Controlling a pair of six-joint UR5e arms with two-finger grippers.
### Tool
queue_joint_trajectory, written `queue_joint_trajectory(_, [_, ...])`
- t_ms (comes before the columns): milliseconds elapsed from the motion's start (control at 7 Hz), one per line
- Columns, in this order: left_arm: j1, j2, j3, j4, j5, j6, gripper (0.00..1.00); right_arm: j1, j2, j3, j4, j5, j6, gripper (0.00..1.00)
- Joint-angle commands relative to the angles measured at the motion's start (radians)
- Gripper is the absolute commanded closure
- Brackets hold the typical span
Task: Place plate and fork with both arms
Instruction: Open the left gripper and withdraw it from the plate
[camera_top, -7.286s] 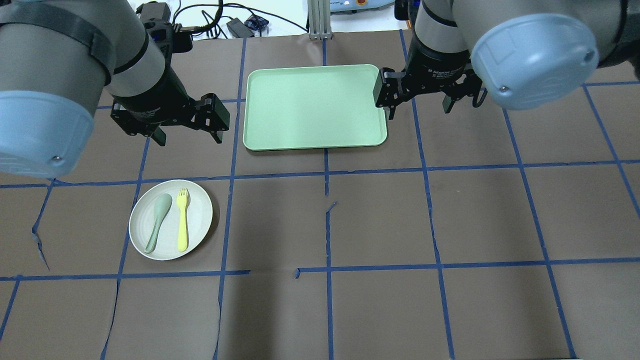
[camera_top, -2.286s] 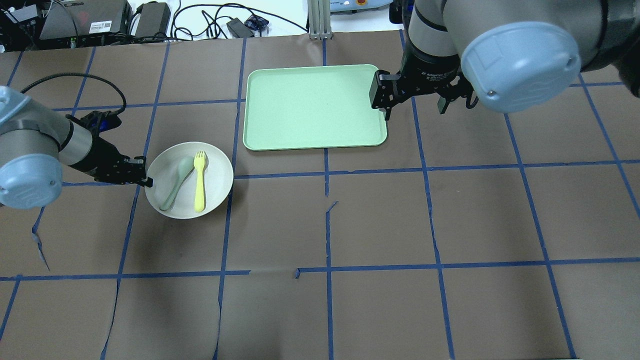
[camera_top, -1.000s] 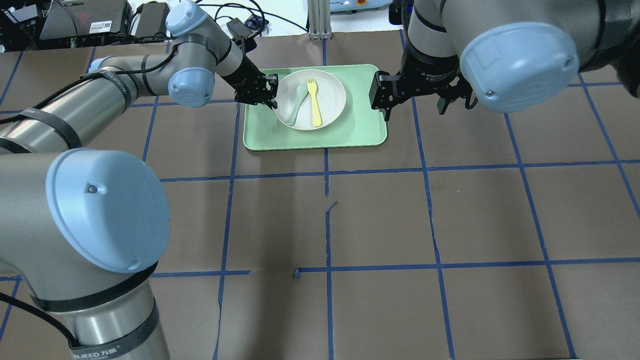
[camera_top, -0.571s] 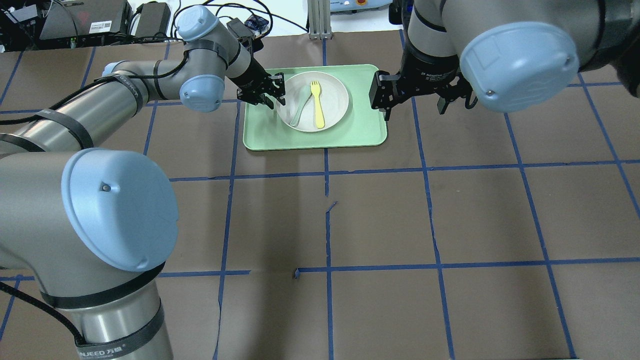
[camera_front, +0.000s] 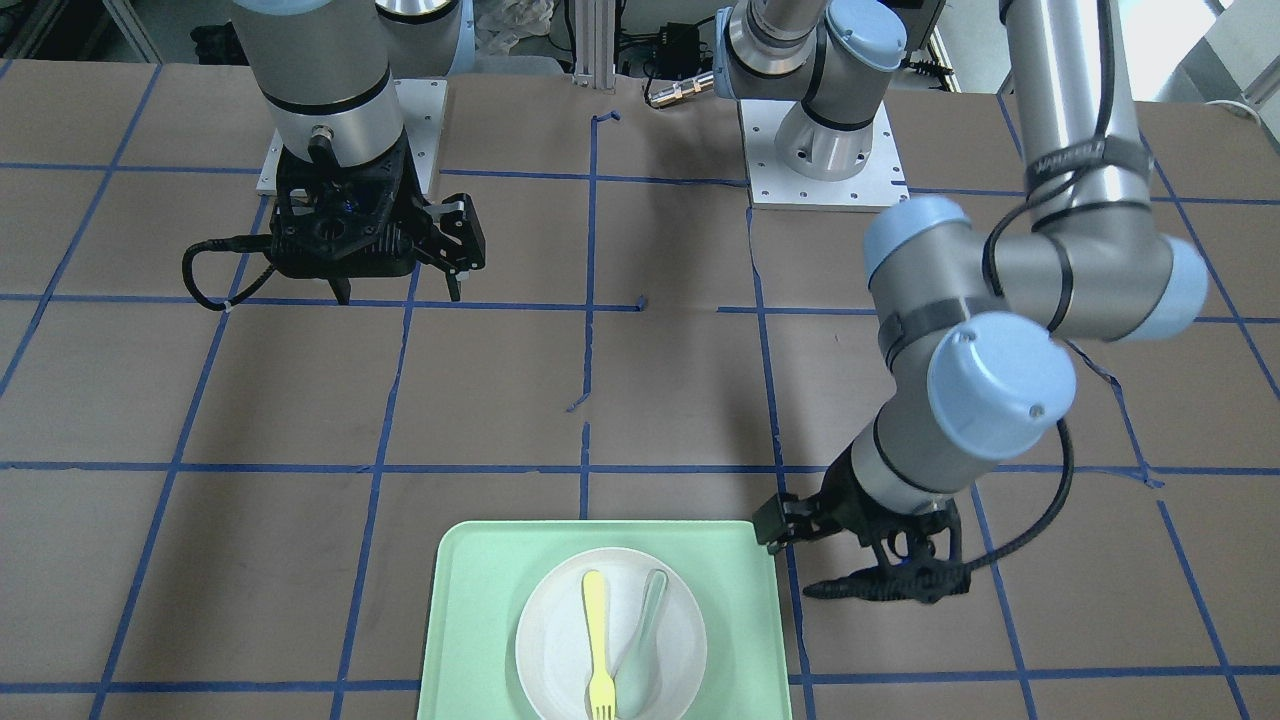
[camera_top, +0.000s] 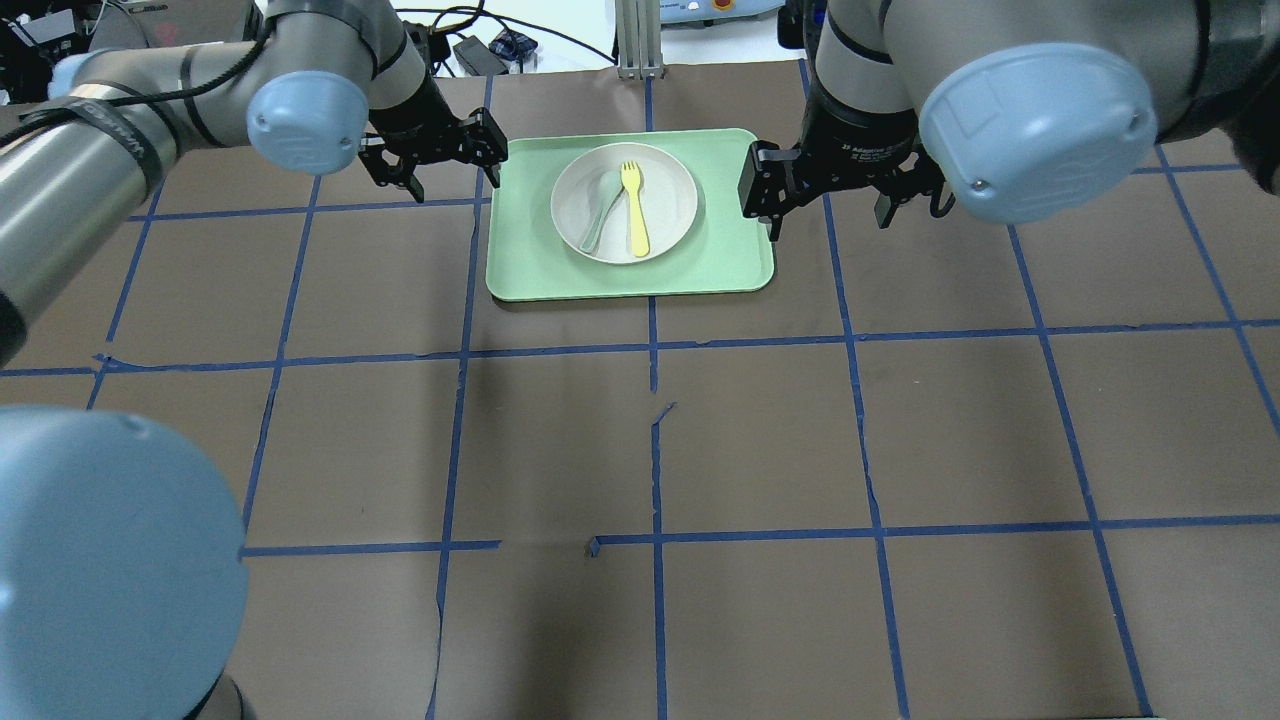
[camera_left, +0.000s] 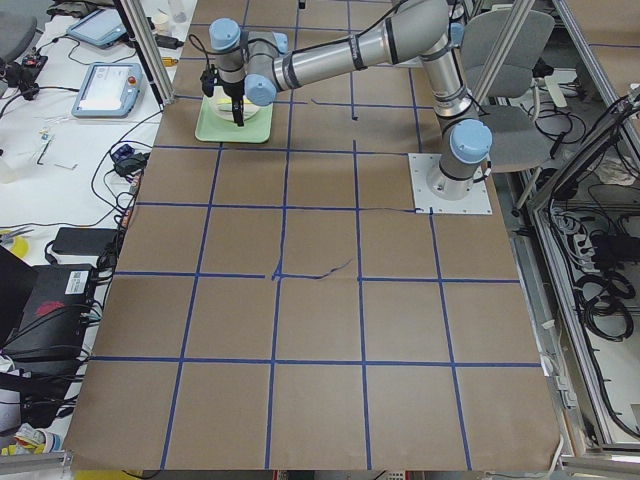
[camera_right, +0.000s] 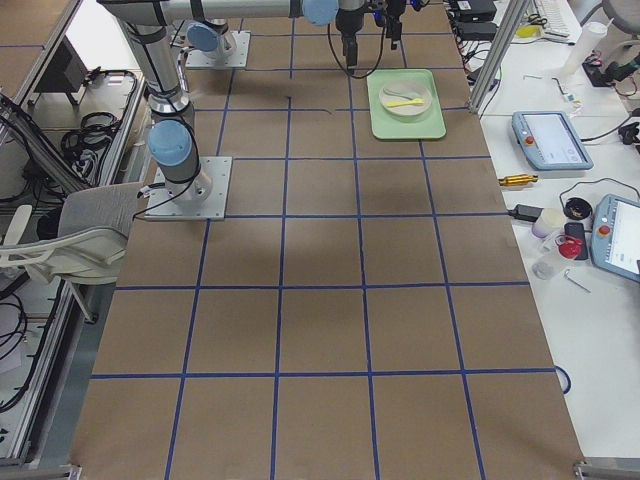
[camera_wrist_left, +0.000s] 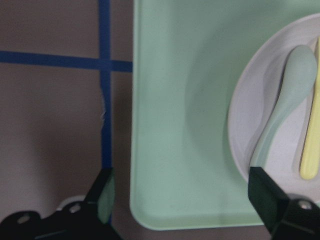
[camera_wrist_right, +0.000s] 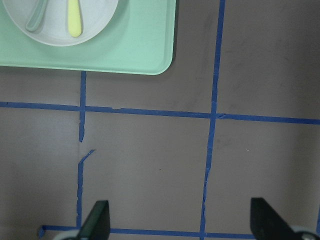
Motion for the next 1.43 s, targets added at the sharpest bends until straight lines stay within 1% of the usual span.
queue_joint_trajectory(0, [-0.018, 0.227, -0.064, -0.174, 0.093, -0.029, 0.00, 0.000, 0.000, 0.000, -0.002, 0.000, -0.001, 0.00])
queue_joint_trajectory(143, [-0.038, 0.325, -0.134, -0.177, 0.094, -0.032, 0.00, 0.000, 0.000, -0.001, 0.000, 0.001, -0.001, 0.00])
queue_joint_trajectory(286, [-0.046, 0.417, -0.223, -0.164, 0.074, -0.051, 0.00, 0.000, 0.000, -0.002, 0.000, 0.001, -0.001, 0.00])
queue_joint_trajectory(429, [-0.050, 0.479, -0.259, -0.178, 0.048, -0.144, 0.00, 0.000, 0.000, -0.002, 0.000, 0.004, -0.001, 0.00])
queue_joint_trajectory(714, [-0.075, 0.472, -0.239, -0.250, 0.041, -0.144, 0.00, 0.000, 0.009, -0.008, 0.000, 0.015, 0.001, 0.00])
queue_joint_trajectory(857, [-0.075, 0.469, -0.242, -0.250, 0.043, -0.144, 0.00, 0.002, 0.073, -0.046, -0.014, 0.017, 0.001, 0.00])
queue_joint_trajectory(1000, [-0.075, 0.469, -0.247, -0.250, 0.041, -0.144, 0.00, 0.014, 0.186, -0.140, -0.044, 0.018, -0.001, 0.00])
queue_joint_trajectory(1143, [-0.076, 0.466, -0.248, -0.252, 0.043, -0.146, 0.00, 0.040, 0.321, -0.264, -0.073, 0.020, 0.036, 0.00])
queue_joint_trajectory(1286, [-0.076, 0.464, -0.249, -0.250, 0.043, -0.146, 0.00, 0.069, 0.453, -0.370, -0.139, 0.021, 0.129, 0.00])
